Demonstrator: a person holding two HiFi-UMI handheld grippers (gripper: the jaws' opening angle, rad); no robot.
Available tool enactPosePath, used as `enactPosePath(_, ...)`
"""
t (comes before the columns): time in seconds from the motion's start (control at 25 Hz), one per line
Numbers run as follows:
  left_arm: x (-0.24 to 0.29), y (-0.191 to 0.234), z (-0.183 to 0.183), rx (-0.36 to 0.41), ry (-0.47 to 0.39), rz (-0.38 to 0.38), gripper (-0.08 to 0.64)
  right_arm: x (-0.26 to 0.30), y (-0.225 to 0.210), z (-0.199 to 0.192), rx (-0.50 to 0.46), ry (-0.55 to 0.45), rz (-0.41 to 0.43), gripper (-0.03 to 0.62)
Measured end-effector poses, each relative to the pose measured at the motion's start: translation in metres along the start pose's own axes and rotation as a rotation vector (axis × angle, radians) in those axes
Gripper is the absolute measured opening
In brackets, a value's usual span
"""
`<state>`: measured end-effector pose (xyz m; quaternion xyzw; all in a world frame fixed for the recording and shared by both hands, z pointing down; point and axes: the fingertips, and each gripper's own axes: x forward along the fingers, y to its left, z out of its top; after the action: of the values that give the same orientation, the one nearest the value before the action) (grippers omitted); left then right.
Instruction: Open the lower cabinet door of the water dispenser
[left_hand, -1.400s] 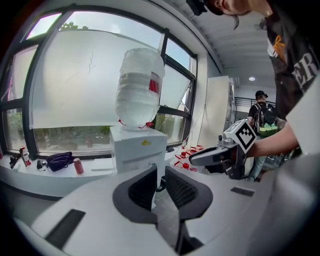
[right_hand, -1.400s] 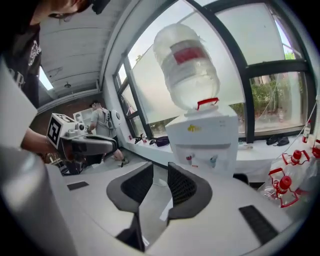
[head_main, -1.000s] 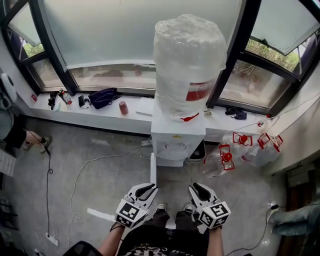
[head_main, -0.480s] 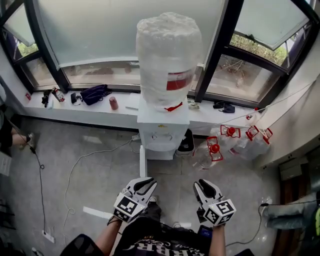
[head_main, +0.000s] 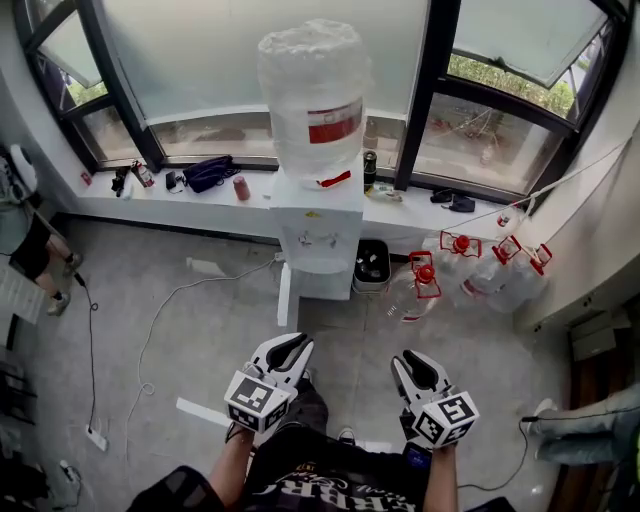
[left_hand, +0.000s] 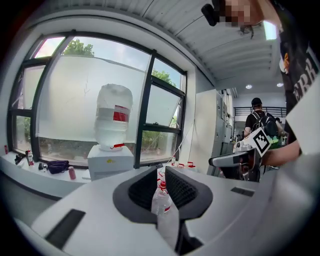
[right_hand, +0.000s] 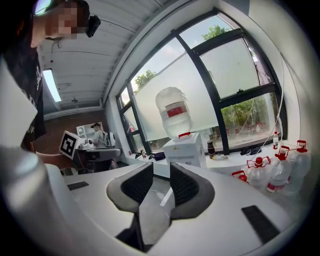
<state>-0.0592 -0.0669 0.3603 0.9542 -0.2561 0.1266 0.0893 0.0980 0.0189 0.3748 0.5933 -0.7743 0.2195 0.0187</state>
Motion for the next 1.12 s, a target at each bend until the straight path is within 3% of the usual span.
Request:
enactPosePath(0.4,-0.069,-0.095,-0.027,-0.043,0.04,0.089,0.05,-0.07,0.027,-0.026,-0.057,0.0,0.117,0.094)
enactPosePath(0.8,-0.089,-0.123,-0.009,0.021,0.022,0.09,0.05,-0.082,0.047,-0.039,-0.073,0.015,0.145,0.048)
enactPosePath(1.12,-0.115,-0.121,-0.011,0.029,0.005,0.068,0.051,-0.082,0.079,-0.038,-0.096,-0.001,0.129,0.017)
